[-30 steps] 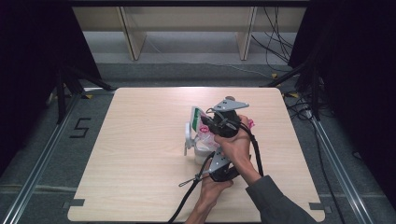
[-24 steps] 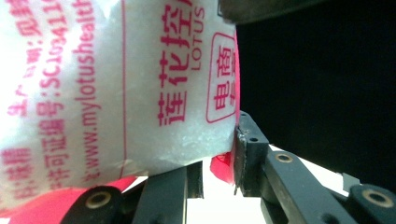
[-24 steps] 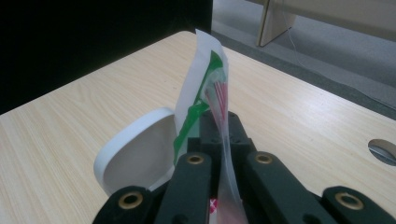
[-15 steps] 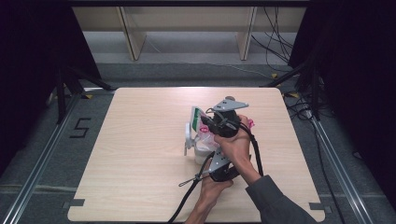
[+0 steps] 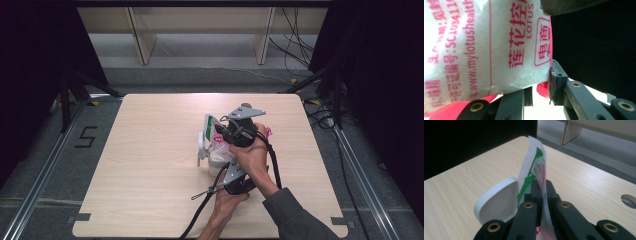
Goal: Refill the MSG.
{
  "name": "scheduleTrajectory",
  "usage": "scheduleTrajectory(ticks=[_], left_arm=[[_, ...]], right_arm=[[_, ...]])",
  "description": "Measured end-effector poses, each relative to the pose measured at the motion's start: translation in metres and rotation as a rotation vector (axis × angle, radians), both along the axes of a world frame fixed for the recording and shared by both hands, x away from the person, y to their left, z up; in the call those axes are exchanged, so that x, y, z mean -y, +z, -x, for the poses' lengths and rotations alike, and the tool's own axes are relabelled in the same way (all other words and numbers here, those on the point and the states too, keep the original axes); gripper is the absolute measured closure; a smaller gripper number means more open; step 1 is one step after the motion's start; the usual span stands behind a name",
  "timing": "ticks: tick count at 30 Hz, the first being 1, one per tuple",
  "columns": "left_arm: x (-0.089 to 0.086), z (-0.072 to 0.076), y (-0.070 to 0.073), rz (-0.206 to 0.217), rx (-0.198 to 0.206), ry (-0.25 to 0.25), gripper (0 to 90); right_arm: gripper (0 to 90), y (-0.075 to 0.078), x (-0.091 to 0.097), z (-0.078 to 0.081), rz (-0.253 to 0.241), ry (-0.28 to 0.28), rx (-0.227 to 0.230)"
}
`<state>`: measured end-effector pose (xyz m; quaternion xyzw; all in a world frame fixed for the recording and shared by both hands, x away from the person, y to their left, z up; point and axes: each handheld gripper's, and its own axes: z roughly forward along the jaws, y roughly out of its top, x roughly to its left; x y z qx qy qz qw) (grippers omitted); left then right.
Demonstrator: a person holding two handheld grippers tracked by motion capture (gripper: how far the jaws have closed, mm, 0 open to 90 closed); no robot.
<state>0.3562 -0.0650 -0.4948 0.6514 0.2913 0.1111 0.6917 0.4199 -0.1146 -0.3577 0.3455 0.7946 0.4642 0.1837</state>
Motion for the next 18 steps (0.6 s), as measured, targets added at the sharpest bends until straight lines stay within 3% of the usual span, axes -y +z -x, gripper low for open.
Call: scheduleTrajectory(ticks=[1,2,7,10,13,15,18], left_arm=[[0.0002,0.0000,-0.0001,0.001,-0.002,0.000,75.6],[0.0000,0.0003,0.0002,0.004,-0.006,-0.001,75.6],[-0.0005,-0.0001,-0.0001,0.000,-0.004,-0.001,75.6],[-0.0002,-0.0001,0.0001,0.007,-0.004,0.000,75.6],[0.0001,0.0001,0.0001,0.006,-0.004,0.000,75.6],[0.0000,0.0002,0.0003,0.010,-0.003,0.000,75.6],[-0.0003,0.0002,0.0004,0.005,-0.003,-0.002,75.6]], right_arm=[[90.0,-0.0003,-0.0008,0.0016,-0.007,-0.013,-0.015],[90.0,-0.0003,0.0004,0.0002,0.020,0.001,0.000],[90.0,-0.0004,-0.0004,0.0003,-0.011,-0.007,-0.010],[90.0,-0.0022,-0.0015,-0.0002,0.009,-0.003,0.013],[90.0,-0.0008,-0.0003,-0.0001,-0.006,-0.007,-0.008],[90.0,-0.0010,-0.0001,-0.0003,0.024,-0.001,0.015],[90.0,-0.0004,-0.0003,-0.0003,-0.006,-0.004,-0.008]])
